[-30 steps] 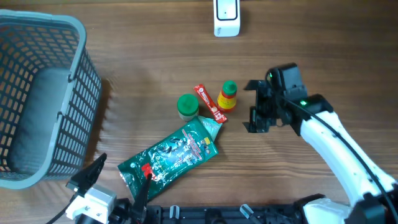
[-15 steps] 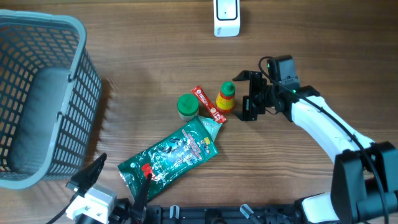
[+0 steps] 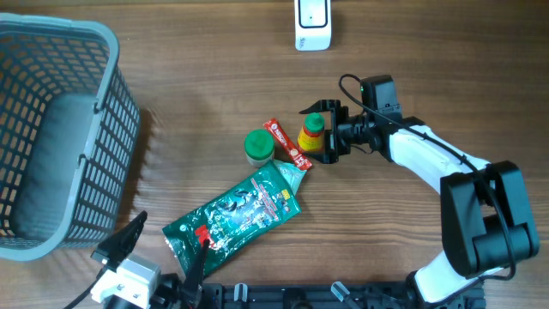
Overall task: Scan the item barcode
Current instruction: 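Grasp the red-capped sauce bottle with the right gripper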
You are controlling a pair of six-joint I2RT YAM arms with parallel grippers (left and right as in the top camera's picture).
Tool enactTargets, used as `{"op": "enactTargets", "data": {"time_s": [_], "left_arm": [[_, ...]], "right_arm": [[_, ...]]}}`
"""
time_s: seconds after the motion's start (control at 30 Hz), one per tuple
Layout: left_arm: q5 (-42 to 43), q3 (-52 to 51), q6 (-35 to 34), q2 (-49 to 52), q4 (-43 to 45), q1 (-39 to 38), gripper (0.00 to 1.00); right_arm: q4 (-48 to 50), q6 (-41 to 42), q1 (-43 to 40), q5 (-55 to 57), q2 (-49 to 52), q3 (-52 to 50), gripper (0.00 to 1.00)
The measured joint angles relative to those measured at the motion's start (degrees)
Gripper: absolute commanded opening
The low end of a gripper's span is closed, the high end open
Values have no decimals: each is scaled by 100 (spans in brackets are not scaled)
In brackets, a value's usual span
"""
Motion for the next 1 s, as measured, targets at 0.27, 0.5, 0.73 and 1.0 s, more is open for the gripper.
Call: {"op": "enactTargets", "data": {"time_s": [0.27, 0.5, 0.73, 1.0], "left_arm": [[0, 0, 0, 0, 0, 0, 100], [0, 0, 0, 0, 0, 0, 100], [0, 0, 0, 0, 4, 0, 100], [0, 0, 0, 0, 0, 0, 100]], "right_arm": [[-2, -1071, 0, -4, 138, 0, 61], [-24, -4369, -55, -57, 195, -2, 59], [-807, -7875, -404, -1394, 197, 0, 67], [-2223, -9121, -435, 240, 214, -2, 73]]}}
